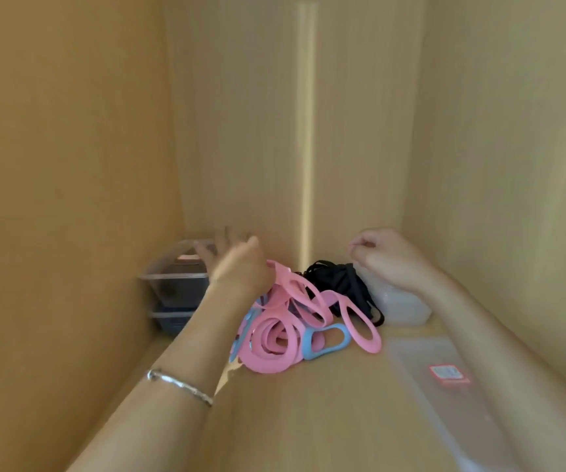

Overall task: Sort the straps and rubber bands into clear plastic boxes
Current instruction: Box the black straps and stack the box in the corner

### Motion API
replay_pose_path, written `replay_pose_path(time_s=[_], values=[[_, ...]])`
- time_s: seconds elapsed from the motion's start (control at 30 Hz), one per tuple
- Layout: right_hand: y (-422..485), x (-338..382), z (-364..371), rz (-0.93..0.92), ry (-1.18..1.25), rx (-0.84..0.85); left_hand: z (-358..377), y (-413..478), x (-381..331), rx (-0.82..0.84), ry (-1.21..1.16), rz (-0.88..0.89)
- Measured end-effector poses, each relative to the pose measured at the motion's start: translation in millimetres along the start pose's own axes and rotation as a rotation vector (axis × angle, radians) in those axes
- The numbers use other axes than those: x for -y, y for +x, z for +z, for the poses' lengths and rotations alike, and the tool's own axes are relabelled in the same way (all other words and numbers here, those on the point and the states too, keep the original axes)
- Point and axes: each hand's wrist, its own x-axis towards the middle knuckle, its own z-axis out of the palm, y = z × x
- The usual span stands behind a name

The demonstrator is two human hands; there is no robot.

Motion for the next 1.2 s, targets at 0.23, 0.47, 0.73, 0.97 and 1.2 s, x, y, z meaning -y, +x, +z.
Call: replay_pose_path(time_s=[0.23,0.47,0.73,0.97,1.2], values=[[26,-48,-19,0.254,-0.353,0.179,25,10,-47,-0.089,-0.296,0.349],[34,-47,-7,0.305,-0.451,0.283,24,20,-37,-0.056,-0.363,0.340],[31,-39,5,0.260,-0.530,0.181,27,19,-41,0.015,-0.427,0.407],[37,-53,-1,0.250,-0.417,0.302,27,8,-52,0.223,-0.427,0.574],[38,-53,-6,0.246,-0.379,0.337,36,12,-43,0.232,-0.282,0.549]])
